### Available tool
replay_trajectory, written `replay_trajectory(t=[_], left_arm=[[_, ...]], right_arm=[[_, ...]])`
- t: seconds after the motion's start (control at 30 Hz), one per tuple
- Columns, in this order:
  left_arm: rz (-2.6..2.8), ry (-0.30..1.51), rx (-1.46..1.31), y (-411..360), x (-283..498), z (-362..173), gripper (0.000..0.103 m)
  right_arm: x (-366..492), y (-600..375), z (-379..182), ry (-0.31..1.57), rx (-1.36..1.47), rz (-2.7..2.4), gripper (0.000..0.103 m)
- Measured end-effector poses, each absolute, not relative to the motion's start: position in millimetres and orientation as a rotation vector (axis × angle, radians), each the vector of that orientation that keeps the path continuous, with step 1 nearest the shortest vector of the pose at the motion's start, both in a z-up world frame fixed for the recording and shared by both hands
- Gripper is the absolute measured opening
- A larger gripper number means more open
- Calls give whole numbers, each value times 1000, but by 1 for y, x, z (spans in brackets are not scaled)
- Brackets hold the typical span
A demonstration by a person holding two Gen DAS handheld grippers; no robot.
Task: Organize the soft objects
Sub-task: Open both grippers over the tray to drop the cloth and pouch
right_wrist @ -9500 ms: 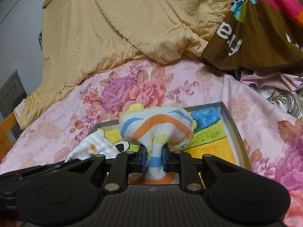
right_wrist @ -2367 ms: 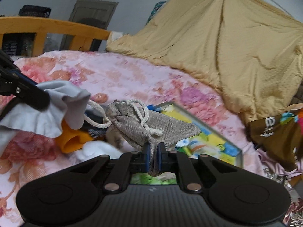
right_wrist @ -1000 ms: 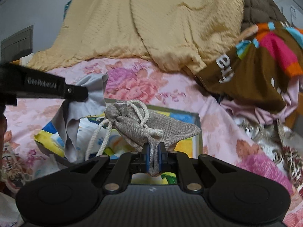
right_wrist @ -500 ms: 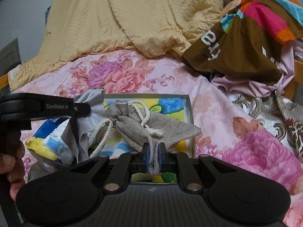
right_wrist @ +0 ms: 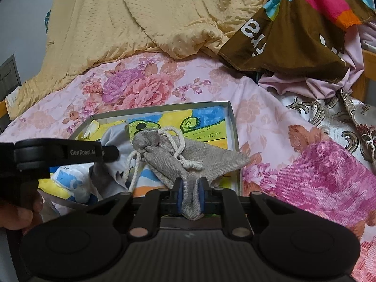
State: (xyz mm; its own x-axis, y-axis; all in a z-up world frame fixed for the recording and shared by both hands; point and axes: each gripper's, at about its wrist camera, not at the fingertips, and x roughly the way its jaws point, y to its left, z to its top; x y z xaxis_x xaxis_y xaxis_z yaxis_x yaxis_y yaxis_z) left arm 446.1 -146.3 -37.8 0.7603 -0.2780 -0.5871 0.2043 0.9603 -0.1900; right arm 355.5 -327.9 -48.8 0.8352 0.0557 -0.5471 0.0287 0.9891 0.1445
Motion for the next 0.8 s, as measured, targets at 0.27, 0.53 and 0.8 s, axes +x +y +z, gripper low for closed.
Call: replay_trajectory(t=[0.27,0.53,0.8], left_arm=[[-261,726,-153,-140,449,-43,31],[-262,711,-136,-138,438,-30,60],[-211,663,-98,-128,413,-5,80]], right_arm=[[356,-328,-49,589,161,19,31],[349,-330,-40,561,173,11,45],[331,-334,-18,499,187,13,67]])
